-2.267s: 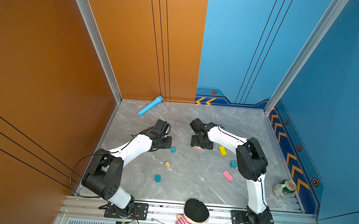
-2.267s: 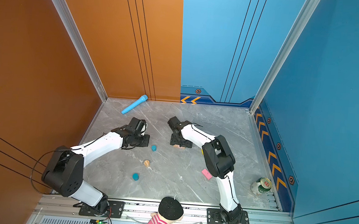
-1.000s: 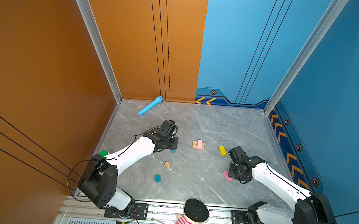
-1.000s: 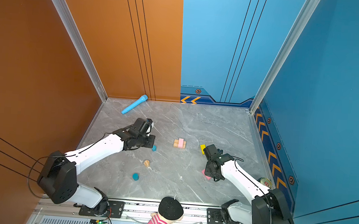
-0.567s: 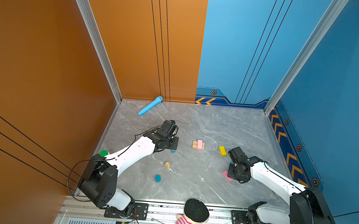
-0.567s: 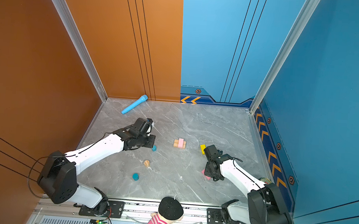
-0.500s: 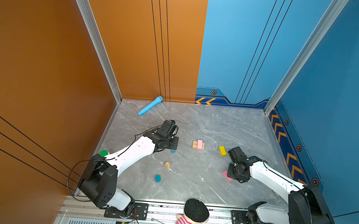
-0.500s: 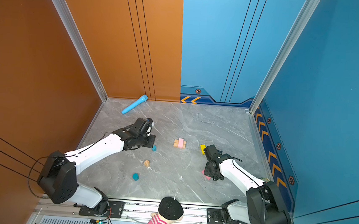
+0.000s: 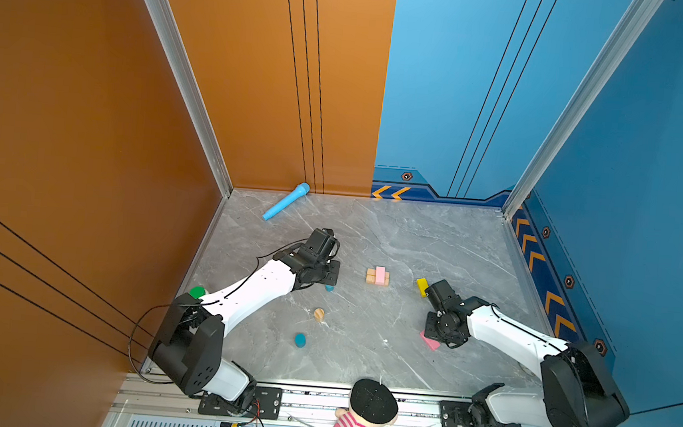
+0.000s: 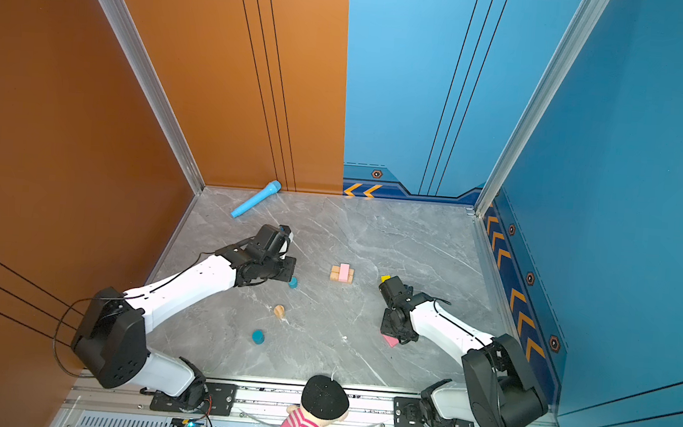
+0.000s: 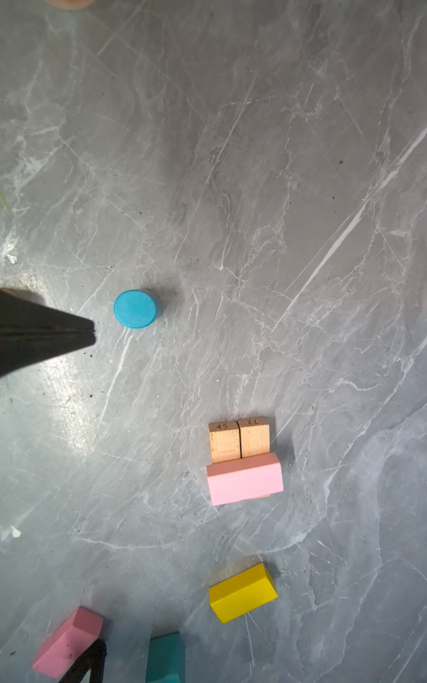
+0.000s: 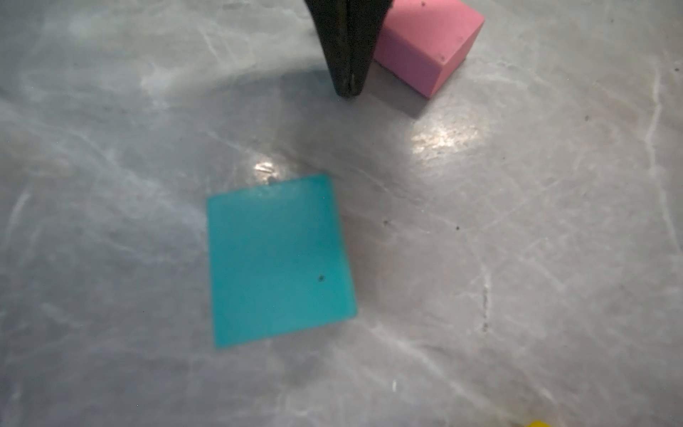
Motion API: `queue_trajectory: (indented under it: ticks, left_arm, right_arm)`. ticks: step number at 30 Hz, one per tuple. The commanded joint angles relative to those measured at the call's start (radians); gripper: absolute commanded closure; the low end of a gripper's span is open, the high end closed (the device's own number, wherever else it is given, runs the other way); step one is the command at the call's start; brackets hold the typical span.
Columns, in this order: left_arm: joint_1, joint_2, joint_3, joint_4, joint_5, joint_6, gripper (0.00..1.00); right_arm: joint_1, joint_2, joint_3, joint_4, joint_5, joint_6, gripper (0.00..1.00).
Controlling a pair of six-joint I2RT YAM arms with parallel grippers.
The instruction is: Build the wood block tower
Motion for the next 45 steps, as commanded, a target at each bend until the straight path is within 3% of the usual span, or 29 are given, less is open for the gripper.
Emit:
queue_trajectory:
  ticks: [1, 11, 12, 16, 19, 27, 38, 45]
  left_arm:
    - [-0.006, 0.009, 0.029, -0.032, -0.016, 0.016, 1.0]
    - [-0.005, -0.002, 0.021, -0.032, -0.015, 0.02, 1.0]
    - [-0.006, -0.003, 0.019, -0.031, -0.015, 0.021, 1.0]
    - [-0.001, -0.014, 0.013, -0.032, -0.018, 0.021, 1.0]
    - [0.002, -0.02, 0.009, -0.032, -0.019, 0.019, 1.0]
    - [0.001, -0.014, 0.01, -0.032, -0.015, 0.016, 1.0]
    - [0.0, 0.002, 0.021, -0.031, -0.01, 0.016, 1.0]
    - [-0.005, 0.019, 0.03, -0.03, -0.009, 0.017, 1.0]
  right_arm:
    - [0.032, 0.012, 0.014, -0.016, -0.017, 0.044, 1.0]
    - [0.126, 0.024, 0.031, -0.014, -0.017, 0.104, 0.96]
    - [0.131, 0.026, 0.039, -0.021, -0.013, 0.105, 0.91]
    - [0.136, -0.001, 0.06, -0.05, 0.005, 0.103, 0.56]
    - [0.136, -0.029, 0.059, -0.056, 0.006, 0.101, 0.43]
    - [0.146, -0.05, 0.031, -0.057, -0.041, 0.087, 0.32]
    - [0.174, -0.175, -0.046, -0.078, -0.063, 0.141, 0.32]
    - [0.199, -0.254, -0.112, -0.078, -0.087, 0.193, 0.17]
